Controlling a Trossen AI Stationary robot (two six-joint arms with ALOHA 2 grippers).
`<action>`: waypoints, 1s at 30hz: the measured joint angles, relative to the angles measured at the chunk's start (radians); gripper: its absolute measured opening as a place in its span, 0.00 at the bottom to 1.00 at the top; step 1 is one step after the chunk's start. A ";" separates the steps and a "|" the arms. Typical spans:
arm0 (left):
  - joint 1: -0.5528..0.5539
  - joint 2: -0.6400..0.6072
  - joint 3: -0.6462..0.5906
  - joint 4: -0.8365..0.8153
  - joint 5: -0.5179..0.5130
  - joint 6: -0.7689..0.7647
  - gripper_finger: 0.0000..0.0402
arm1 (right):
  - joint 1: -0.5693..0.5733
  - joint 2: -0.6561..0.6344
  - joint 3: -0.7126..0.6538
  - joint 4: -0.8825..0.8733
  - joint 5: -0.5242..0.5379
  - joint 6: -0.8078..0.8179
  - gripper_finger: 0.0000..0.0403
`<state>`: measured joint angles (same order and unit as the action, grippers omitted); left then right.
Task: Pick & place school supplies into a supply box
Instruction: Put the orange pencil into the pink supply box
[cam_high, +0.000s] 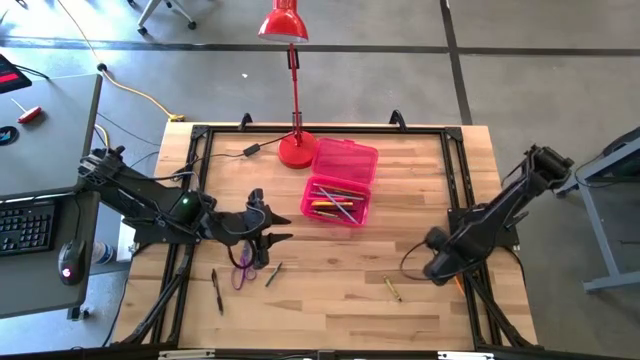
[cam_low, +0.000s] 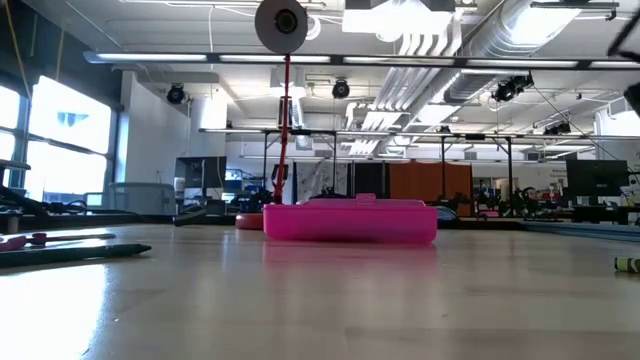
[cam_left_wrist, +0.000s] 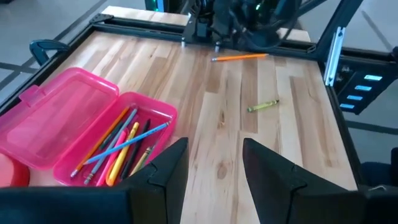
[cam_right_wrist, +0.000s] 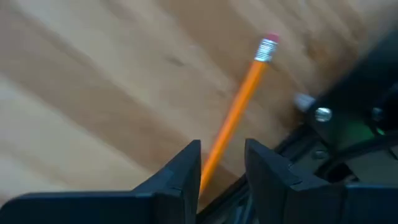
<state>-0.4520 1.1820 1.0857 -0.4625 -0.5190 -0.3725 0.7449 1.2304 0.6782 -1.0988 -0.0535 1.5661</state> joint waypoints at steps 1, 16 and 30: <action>0.000 0.000 0.000 0.006 0.000 0.000 0.46 | 0.001 0.000 -0.017 0.000 -0.005 0.012 0.25; 0.000 0.001 0.000 0.044 -0.011 0.000 0.46 | -0.007 -0.002 -0.219 0.219 0.042 0.034 0.25; 0.000 0.001 0.000 0.041 -0.013 0.010 0.46 | -0.039 0.002 -0.213 0.399 0.314 -0.071 0.02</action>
<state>-0.4522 1.1828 1.0859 -0.4218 -0.5323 -0.3630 0.7062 1.2320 0.4656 -0.6994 0.2604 1.4949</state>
